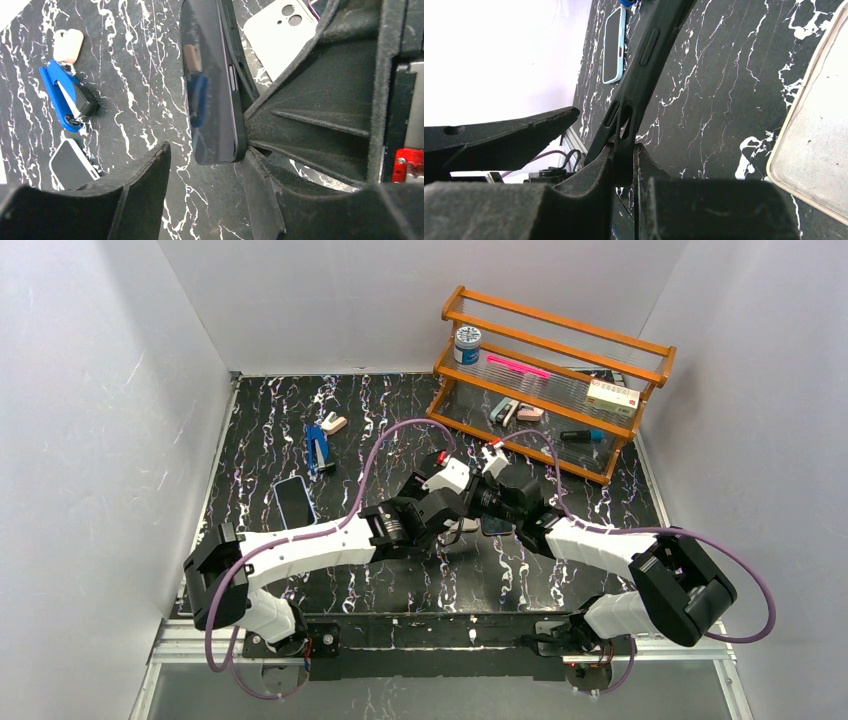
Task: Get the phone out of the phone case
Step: Remove the phone case from the phone.
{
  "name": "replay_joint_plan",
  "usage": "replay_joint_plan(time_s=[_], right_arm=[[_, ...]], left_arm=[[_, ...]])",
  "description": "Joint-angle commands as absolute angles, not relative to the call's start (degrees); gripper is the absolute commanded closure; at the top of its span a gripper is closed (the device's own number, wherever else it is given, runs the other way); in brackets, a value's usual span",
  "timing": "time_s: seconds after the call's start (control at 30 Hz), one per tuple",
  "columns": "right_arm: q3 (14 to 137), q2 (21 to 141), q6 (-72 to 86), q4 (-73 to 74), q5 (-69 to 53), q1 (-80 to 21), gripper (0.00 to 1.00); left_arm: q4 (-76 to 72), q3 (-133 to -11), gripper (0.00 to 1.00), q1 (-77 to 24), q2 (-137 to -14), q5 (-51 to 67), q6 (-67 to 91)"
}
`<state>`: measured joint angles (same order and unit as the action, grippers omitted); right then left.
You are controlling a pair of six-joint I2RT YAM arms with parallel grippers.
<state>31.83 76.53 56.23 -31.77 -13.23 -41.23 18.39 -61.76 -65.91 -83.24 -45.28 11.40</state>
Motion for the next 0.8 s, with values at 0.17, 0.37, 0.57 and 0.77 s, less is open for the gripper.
replay_joint_plan(time_s=[0.17, 0.37, 0.57, 0.77], right_arm=[[35.40, 72.90, 59.50, -40.08, -17.50, -42.27, 0.99], [35.46, 71.86, 58.91, -39.09, -15.33, -42.28, 0.99], [36.13, 71.89, 58.83, -35.68, -10.75, -42.27, 0.99], [37.81, 73.59, 57.80, -28.96, -0.68, -42.25, 0.99]], left_arm=[[11.63, -60.32, 0.60, -65.48, -85.70, -53.40, 7.60], [10.51, -59.23, 0.95, -65.53, -86.04, -52.95, 7.85], [10.46, -56.13, 1.00, -66.95, -82.54, -52.06, 9.55], [14.91, -56.26, 1.00, -72.99, -79.94, -56.76, 11.38]])
